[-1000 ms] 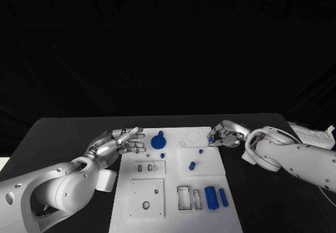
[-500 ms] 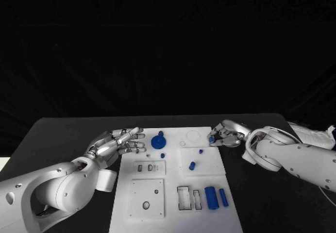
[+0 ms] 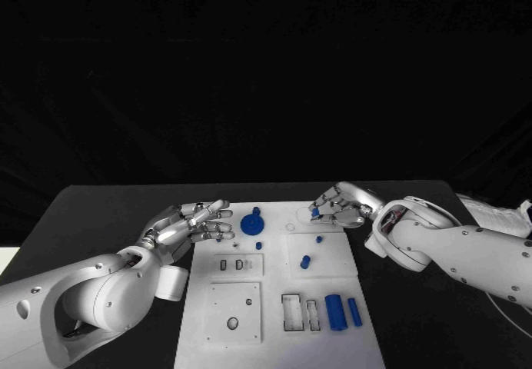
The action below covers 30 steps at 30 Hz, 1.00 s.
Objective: Assemble the parts on the task board
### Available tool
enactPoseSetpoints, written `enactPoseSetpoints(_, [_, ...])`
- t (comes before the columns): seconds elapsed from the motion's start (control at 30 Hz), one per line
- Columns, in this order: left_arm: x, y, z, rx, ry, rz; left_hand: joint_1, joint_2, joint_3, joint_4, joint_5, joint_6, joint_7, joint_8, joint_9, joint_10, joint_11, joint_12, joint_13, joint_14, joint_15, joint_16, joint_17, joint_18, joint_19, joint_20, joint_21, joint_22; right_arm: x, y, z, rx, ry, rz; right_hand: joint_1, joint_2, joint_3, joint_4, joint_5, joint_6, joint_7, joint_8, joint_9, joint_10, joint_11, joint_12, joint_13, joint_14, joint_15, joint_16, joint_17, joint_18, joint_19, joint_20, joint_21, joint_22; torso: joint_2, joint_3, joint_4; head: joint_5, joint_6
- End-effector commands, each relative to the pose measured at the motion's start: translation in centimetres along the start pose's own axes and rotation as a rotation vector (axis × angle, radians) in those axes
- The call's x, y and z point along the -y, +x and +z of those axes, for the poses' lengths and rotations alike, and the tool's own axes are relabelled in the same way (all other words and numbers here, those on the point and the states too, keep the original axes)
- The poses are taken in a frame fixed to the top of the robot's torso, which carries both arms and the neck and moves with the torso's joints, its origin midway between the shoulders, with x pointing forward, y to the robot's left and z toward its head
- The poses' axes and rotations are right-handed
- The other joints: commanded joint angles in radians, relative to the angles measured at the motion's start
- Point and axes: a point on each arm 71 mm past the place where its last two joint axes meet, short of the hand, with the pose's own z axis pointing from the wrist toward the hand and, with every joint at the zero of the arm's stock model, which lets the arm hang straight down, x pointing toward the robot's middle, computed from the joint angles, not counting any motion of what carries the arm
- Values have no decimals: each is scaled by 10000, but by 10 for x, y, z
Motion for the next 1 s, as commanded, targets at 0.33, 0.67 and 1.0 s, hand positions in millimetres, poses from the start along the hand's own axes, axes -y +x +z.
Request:
enactPoseSetpoints(0.33, [-2,-11,9,132,47,-62,80,8,-7,-77,-51,-9,63,-66,3,-45,4,-46,3,-46,4,-52,19,104,-70,33,55,-10,-69,56,19,-647,-814,-364,-185,63,141,175,23,456,-290,108,98,855,-86,-72,2377,1060,-77,60,2635,-84,285,-69,-3,438,-336,-138,84,567,-402])
enactPoseSetpoints(0.67, [-3,-17,11,286,59,-61,80,8,-7,-77,-51,-9,63,-66,3,-45,4,-46,3,-46,4,-52,19,104,-70,33,55,-10,-93,109,23,-1496,-1183,-601,-224,52,138,189,5,448,-291,99,94,836,-86,-115,2354,1060,-80,60,2635,-79,275,-73,-17,410,-434,-230,145,806,-686])
enactPoseSetpoints(1.0, [-3,-15,12,205,32,-109,80,8,-7,-77,-51,-9,63,-66,3,-45,4,-46,3,-46,4,-52,19,104,-70,33,55,-10,-95,135,29,-2154,-895,-1029,-262,0,129,181,-30,436,-289,84,87,813,-87,-168,2325,1060,-83,60,2635,-72,264,-78,-35,376,-436,-239,133,789,-712])
